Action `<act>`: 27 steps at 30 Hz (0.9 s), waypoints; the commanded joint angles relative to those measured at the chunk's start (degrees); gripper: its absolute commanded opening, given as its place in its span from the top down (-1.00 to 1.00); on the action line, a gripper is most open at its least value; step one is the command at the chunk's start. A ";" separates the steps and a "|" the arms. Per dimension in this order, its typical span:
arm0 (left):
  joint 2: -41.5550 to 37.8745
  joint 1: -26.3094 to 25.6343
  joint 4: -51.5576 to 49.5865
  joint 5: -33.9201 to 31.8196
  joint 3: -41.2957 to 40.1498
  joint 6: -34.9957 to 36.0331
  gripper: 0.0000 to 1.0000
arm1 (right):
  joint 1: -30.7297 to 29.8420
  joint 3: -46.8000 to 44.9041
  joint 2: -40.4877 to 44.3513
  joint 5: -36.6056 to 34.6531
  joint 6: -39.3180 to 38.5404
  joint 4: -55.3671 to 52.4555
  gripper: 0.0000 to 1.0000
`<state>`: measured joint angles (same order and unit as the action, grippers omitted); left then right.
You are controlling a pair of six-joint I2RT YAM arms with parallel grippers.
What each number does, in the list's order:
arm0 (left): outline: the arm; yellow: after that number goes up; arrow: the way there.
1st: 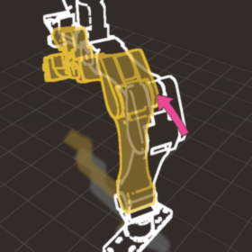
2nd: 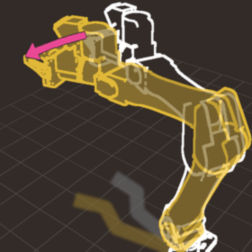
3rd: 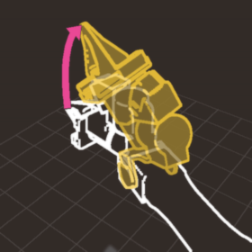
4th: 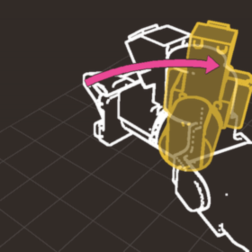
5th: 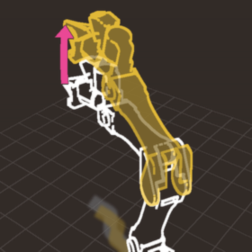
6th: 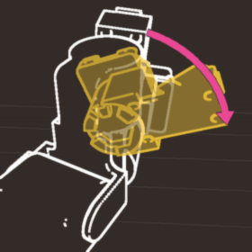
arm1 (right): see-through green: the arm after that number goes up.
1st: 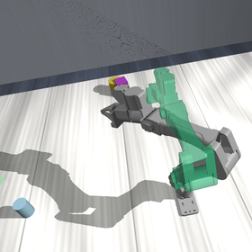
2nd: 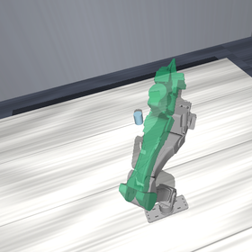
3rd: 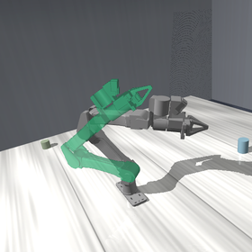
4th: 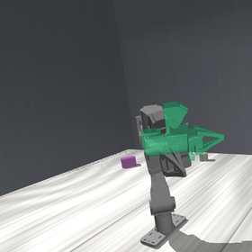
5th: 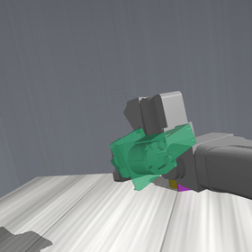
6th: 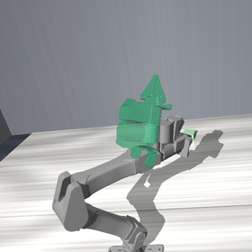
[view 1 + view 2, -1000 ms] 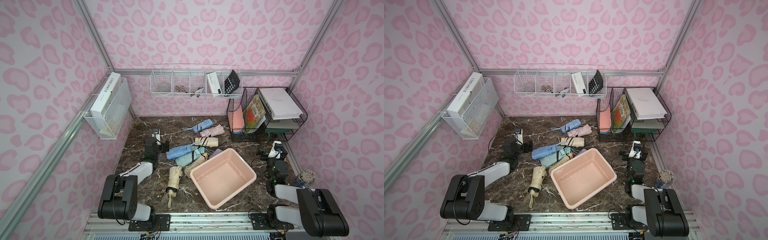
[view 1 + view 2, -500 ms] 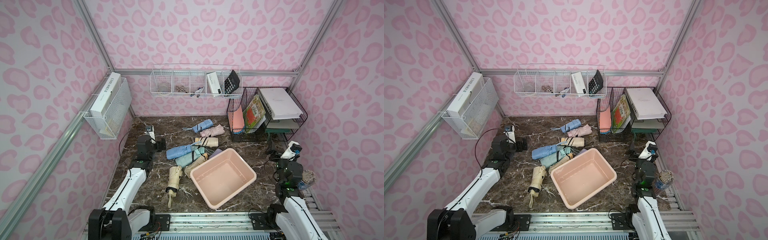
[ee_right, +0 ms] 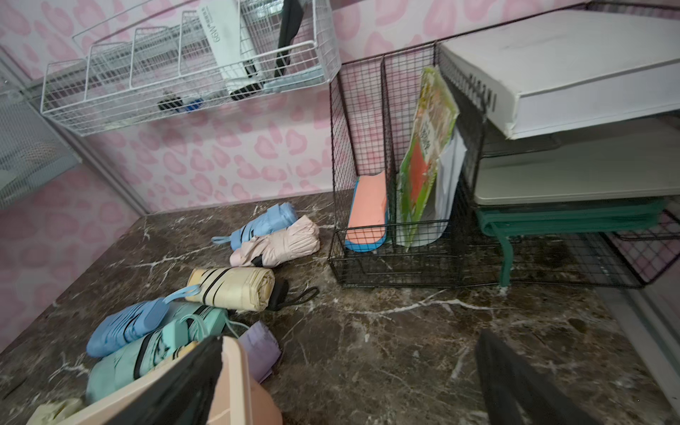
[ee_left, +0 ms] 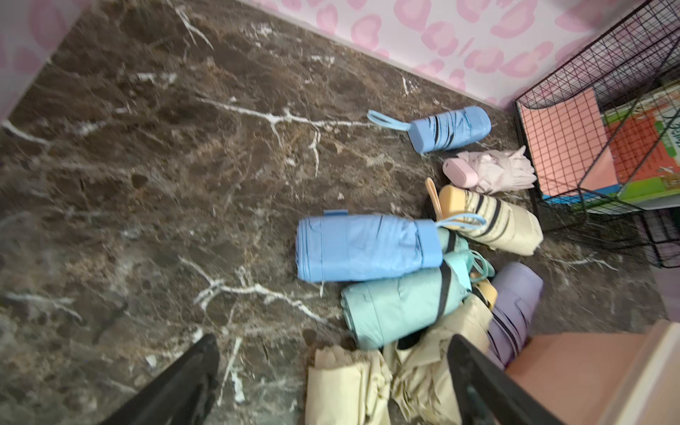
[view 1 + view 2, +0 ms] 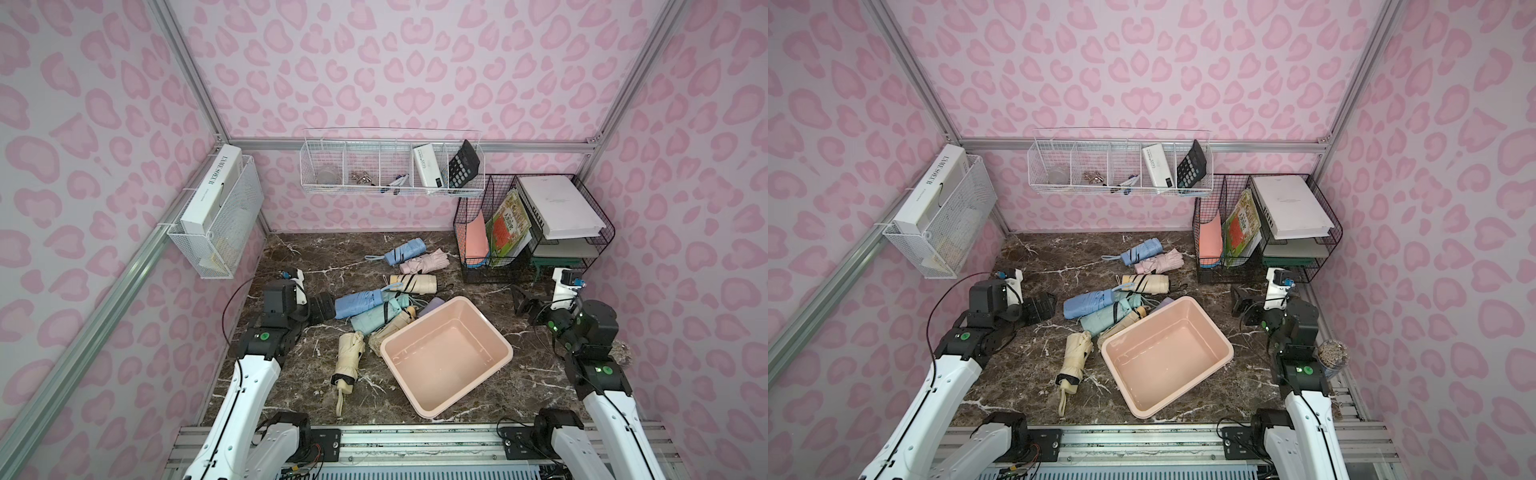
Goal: Put the umbrella into the storage box
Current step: Move the storage box to the center of the board.
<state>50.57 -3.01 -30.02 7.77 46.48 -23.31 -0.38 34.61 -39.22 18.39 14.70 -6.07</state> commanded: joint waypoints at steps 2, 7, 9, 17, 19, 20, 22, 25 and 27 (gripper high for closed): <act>-5.22 0.02 -4.99 5.44 -1.88 -6.18 -0.93 | -5.54 6.00 -5.65 0.38 -4.49 -11.59 -1.00; -11.19 0.02 -10.84 7.17 -2.95 -9.50 -0.90 | -12.67 14.36 -15.06 -2.34 -9.48 -19.51 -1.00; -13.80 -0.07 -13.09 7.82 -4.01 -11.19 -0.88 | -15.54 17.25 -19.18 -2.37 -12.31 -22.48 -1.00; -26.49 -0.48 -20.42 7.65 -8.47 -17.01 -0.79 | -20.78 24.84 -29.41 -1.29 -18.01 -28.73 -1.00; -28.57 -0.50 -21.66 7.70 -8.88 -18.00 -0.77 | -20.83 25.65 -30.19 -1.94 -18.73 -29.17 -0.99; -29.08 -0.51 -22.31 7.79 -8.85 -18.21 -0.76 | -20.80 25.83 -30.36 -2.98 -18.78 -29.22 -1.00; -29.21 -0.60 -23.35 8.01 -8.52 -18.23 -0.75 | -20.82 26.29 -30.80 -4.12 -18.98 -29.80 -1.00; -27.58 -0.67 -24.07 8.57 -7.88 -17.46 -0.74 | -20.80 26.41 -32.17 -4.06 -19.06 -31.14 -1.00; -25.85 -0.85 -24.36 8.83 -7.34 -16.78 -0.74 | -21.04 26.12 -32.84 -3.29 -18.76 -31.53 -1.00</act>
<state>23.42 -3.75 -53.17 15.70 38.52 -40.53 -21.21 60.71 -71.46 15.09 -3.44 -35.46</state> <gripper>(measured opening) 0.867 0.998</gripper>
